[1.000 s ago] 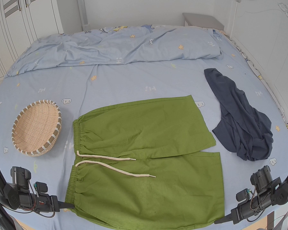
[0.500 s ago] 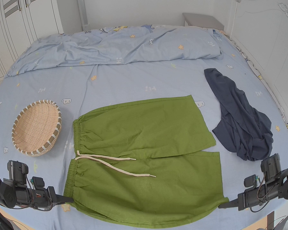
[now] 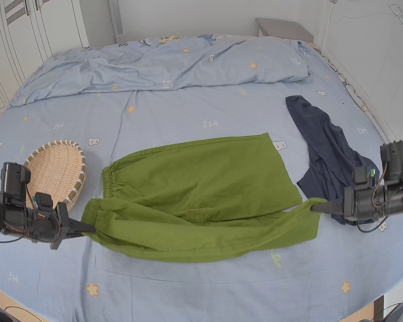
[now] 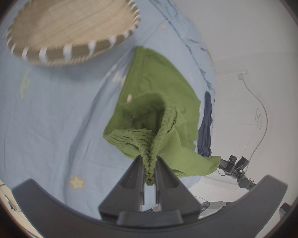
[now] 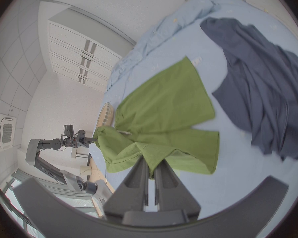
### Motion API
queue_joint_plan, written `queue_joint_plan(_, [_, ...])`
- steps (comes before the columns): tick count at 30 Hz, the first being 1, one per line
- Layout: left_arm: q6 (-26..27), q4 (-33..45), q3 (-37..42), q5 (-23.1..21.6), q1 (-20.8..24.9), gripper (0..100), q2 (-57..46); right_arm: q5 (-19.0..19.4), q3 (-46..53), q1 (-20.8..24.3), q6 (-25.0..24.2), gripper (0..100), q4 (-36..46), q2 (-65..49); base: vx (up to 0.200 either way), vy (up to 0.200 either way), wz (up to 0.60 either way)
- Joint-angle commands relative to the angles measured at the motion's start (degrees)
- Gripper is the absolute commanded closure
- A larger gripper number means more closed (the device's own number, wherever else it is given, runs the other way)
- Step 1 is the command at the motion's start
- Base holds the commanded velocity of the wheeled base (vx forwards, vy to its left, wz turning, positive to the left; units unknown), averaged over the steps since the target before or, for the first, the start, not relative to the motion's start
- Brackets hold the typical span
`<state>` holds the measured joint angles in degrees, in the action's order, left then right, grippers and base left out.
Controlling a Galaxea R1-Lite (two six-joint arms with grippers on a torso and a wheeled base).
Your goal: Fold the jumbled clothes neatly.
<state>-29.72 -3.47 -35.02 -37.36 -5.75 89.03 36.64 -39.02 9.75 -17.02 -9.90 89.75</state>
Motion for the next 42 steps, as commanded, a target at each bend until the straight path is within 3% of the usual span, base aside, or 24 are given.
queue_joint_plan(1, [-1.0, 4.2, -10.4, 0.8, 0.9, 100, -0.4, -0.3, -12.4, -1.0, -0.5, 100, 4.5, 3.6, 0.000, 0.000, 0.00])
queue_joint_plan(10, [-0.9, 4.8, -20.1, 0.9, 0.1, 100, 8.6, -1.0, -24.3, -1.7, -0.5, 100, 6.1, 9.9, 0.000, 0.000, 0.00])
queue_joint_plan(20, [-0.8, 6.7, -28.0, 0.9, 0.1, 100, 14.4, -1.4, -42.9, -2.5, 1.0, 100, 16.8, 17.5, 0.000, 0.000, 0.00])
queue_joint_plan(42, [-0.3, 8.5, -35.0, 0.9, 0.0, 100, 17.9, -1.4, -59.1, -2.8, 1.9, 100, 16.9, 28.6, 0.000, 0.000, 0.00])
